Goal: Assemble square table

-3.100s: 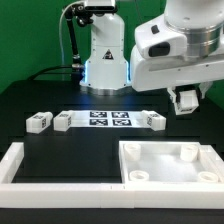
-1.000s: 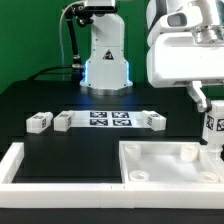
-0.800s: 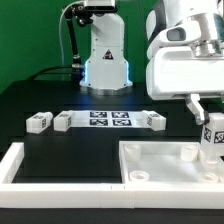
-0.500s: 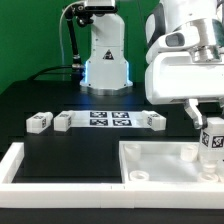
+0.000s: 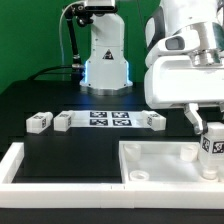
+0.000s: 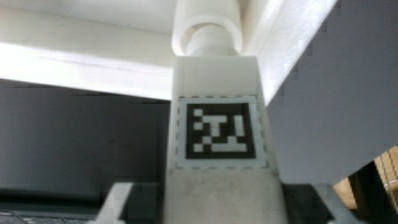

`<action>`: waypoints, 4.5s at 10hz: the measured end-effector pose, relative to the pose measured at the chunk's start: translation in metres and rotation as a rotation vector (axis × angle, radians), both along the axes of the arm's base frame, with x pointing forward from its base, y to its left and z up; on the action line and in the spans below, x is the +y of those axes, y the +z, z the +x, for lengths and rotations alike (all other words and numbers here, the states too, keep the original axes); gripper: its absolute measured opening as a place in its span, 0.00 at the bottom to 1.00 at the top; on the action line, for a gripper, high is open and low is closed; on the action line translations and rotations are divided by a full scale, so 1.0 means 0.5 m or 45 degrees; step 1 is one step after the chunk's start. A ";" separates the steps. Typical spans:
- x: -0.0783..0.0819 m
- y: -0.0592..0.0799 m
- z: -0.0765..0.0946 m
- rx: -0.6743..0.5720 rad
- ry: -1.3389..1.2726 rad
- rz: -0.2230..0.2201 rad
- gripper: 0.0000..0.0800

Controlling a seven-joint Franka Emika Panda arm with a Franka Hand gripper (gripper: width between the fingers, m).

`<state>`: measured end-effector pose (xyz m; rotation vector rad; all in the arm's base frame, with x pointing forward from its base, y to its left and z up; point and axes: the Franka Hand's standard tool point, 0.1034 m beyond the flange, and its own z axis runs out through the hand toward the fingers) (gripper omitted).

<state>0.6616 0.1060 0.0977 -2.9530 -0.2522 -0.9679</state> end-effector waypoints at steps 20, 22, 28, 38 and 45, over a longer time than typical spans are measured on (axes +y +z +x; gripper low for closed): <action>-0.020 -0.008 0.020 0.124 0.019 -0.029 0.81; -0.035 -0.013 0.026 0.147 0.015 -0.035 0.81; 0.006 -0.034 0.014 0.725 -0.008 -0.017 0.81; -0.023 -0.034 0.025 0.733 -0.318 0.075 0.36; -0.008 -0.040 0.026 0.768 -1.539 0.645 0.36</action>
Offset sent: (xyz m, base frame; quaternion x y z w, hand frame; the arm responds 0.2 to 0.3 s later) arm 0.0074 0.0043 -0.0094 -0.0043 0.0045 0.0029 1.0000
